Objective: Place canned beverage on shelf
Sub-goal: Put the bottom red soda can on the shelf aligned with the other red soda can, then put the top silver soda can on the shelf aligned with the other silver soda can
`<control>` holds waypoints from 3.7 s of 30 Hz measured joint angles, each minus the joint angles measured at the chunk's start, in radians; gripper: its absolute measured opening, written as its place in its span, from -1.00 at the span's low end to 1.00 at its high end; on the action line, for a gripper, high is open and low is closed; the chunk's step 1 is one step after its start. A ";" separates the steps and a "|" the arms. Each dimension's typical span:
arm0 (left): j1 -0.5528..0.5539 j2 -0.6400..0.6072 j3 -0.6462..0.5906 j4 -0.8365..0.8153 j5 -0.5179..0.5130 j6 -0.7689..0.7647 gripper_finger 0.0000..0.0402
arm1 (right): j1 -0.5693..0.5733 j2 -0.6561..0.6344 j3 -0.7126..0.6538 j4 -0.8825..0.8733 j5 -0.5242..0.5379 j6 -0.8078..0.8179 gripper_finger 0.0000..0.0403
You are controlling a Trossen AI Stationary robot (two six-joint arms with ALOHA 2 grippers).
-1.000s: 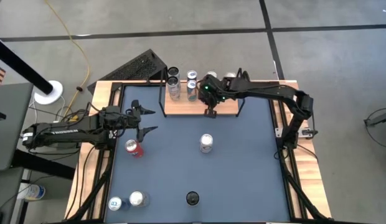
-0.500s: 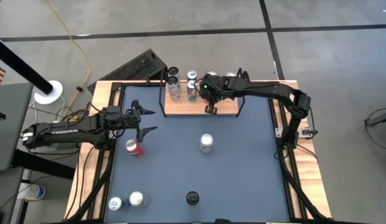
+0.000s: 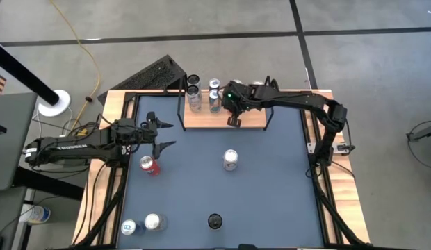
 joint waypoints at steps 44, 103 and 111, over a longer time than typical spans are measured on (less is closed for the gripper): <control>0.000 0.000 0.000 -0.028 0.007 -0.012 0.61 | 0.519 -0.381 0.045 -0.538 -0.031 0.427 -1.00; 0.000 0.000 0.000 -0.013 0.061 -0.024 0.61 | 0.461 -0.121 -0.309 0.139 -0.056 0.246 0.42; 0.000 0.000 0.000 -0.014 0.060 -0.025 0.61 | 0.417 -0.262 -0.308 -0.011 -0.044 0.228 0.27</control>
